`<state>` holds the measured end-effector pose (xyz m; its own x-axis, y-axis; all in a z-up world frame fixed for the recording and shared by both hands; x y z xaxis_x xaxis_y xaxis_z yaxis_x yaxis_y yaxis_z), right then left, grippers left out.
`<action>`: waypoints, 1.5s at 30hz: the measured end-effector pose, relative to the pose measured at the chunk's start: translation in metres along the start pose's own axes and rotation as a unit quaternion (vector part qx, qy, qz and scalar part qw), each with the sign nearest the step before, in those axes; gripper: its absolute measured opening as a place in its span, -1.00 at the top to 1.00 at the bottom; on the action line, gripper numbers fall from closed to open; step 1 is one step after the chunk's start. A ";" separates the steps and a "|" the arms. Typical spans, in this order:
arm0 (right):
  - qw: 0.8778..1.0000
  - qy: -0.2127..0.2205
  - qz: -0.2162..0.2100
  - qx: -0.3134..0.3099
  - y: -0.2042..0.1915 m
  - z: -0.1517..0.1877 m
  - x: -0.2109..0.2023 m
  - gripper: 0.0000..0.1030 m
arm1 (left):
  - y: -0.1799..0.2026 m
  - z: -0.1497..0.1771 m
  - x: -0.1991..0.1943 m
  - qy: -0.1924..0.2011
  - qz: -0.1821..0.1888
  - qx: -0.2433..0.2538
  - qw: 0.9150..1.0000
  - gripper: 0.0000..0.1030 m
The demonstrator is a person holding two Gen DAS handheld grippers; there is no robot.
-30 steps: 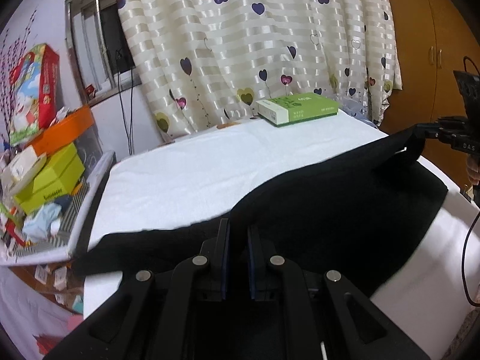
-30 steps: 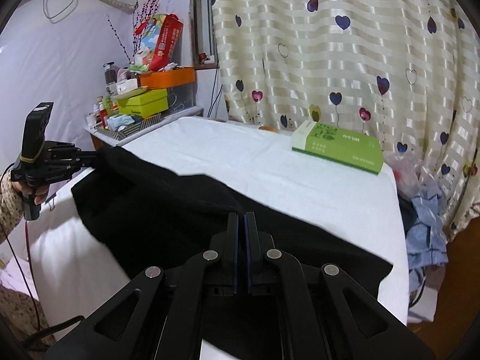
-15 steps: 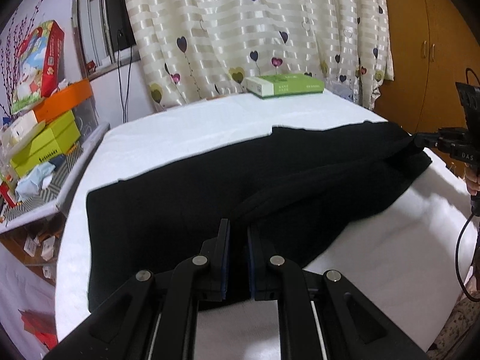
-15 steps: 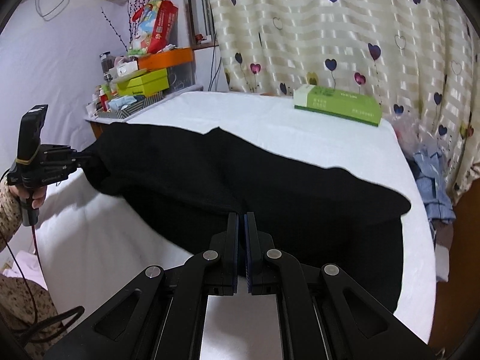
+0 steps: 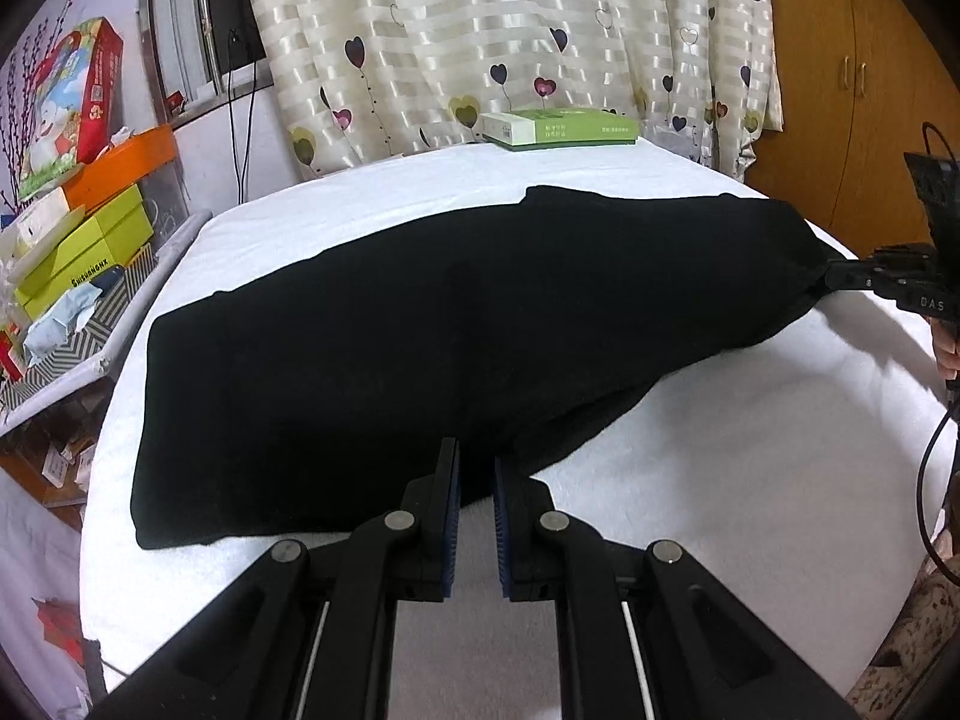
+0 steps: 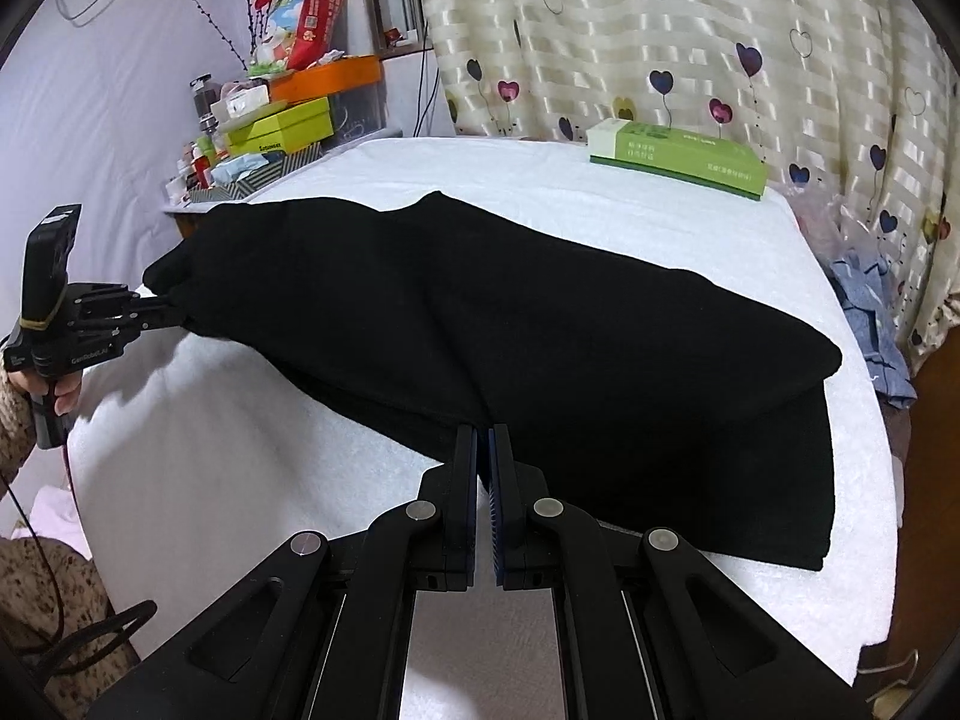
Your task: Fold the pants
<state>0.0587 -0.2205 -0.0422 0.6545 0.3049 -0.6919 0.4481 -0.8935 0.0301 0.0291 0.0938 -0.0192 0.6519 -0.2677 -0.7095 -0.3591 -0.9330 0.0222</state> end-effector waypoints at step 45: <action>0.946 -0.030 0.037 0.321 0.151 0.041 -0.019 0.87 | 0.054 -0.029 0.041 -0.035 0.144 -0.017 0.989 0.34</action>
<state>0.0889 -0.3747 -0.0535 0.6246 0.2322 -0.7456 -0.0726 -0.9334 -0.3514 0.0560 0.0257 -0.0261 0.4766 -0.5078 -0.7176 -0.5000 -0.8280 0.2539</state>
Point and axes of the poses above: each gripper's, at about its wrist camera, not at the fingertips, and x roughly the way its jaws point, y to its right, z to its underside, the point moved 6 cm from there along x, roughly the way its jaws point, and after that the axes turned 8 degrees about z, right-handed, at the moved point
